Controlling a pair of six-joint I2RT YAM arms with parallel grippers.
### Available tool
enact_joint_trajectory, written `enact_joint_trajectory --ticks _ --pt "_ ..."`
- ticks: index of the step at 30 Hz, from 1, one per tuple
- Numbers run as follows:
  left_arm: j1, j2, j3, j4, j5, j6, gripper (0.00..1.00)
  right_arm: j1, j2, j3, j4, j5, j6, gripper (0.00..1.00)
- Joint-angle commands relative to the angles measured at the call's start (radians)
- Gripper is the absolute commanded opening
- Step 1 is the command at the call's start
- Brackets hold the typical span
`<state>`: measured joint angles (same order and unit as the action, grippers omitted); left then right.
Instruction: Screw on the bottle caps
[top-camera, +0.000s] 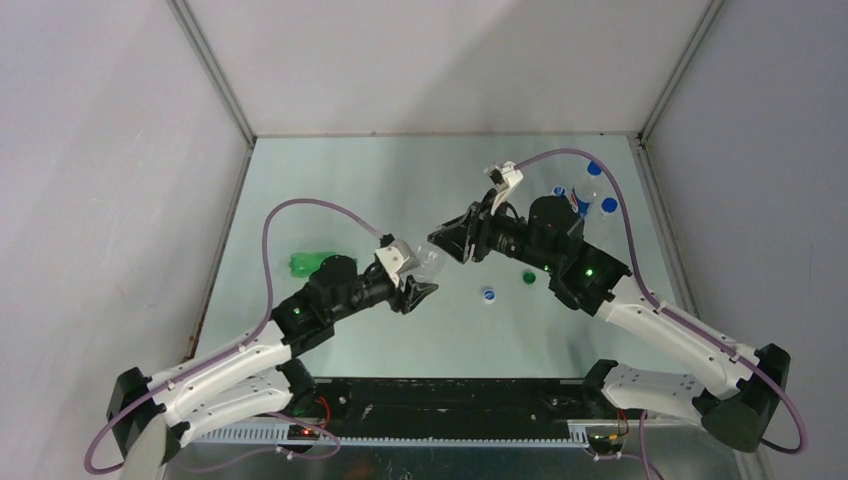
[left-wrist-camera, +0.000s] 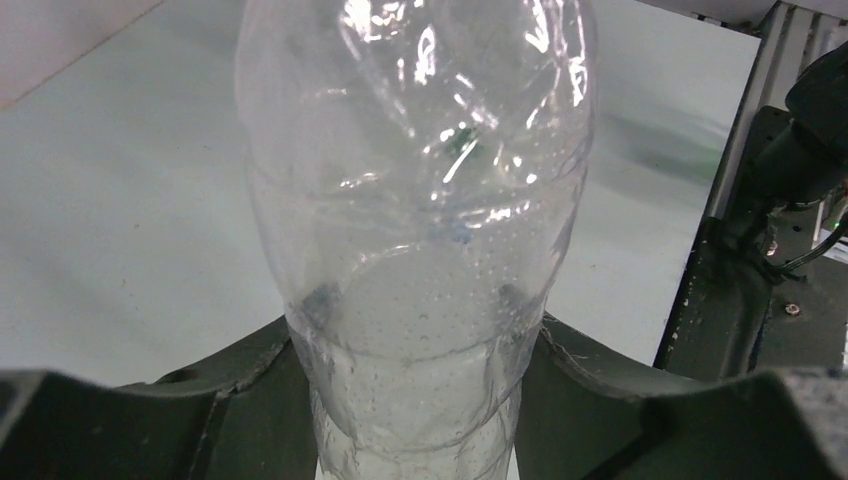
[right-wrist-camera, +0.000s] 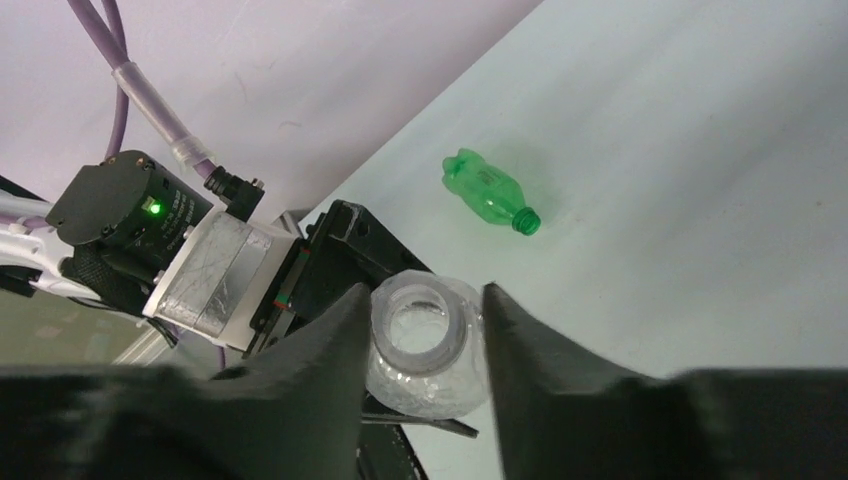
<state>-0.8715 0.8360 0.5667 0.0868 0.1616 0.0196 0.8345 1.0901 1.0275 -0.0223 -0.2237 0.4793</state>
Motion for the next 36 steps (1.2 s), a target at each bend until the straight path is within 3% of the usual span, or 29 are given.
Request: enact_joint_trajectory --ticks 1,3,7,14,18,21,31,36 --pt "-0.002 -0.039 -0.04 0.065 0.004 0.087 0.55 0.003 -0.051 0.026 -0.019 0.01 -0.003 0.62" --pt "-0.001 -0.053 -0.052 0.064 0.001 0.115 0.56 0.0 -0.068 0.026 -0.04 0.021 -0.004 0.76" --pt "-0.001 -0.08 -0.071 0.059 -0.032 0.148 0.55 -0.028 -0.102 0.025 -0.121 0.031 -0.006 0.89" --pt "-0.001 -0.156 -0.101 0.039 -0.058 0.22 0.46 -0.135 -0.141 0.044 -0.46 0.145 0.031 0.92" --pt "-0.002 -0.219 -0.126 0.037 -0.059 0.269 0.28 -0.192 -0.091 0.052 -0.664 0.194 0.037 0.92" --pt "-0.001 -0.255 -0.146 0.059 -0.105 0.274 0.26 -0.192 -0.01 0.05 -0.763 0.238 0.033 0.92" --pt "-0.001 -0.298 -0.139 0.054 -0.244 0.246 0.25 -0.146 0.272 -0.032 -0.636 0.32 0.084 0.91" --pt "-0.002 -0.305 -0.1 0.027 -0.297 0.218 0.25 -0.139 0.437 -0.032 -0.572 0.344 0.108 0.84"
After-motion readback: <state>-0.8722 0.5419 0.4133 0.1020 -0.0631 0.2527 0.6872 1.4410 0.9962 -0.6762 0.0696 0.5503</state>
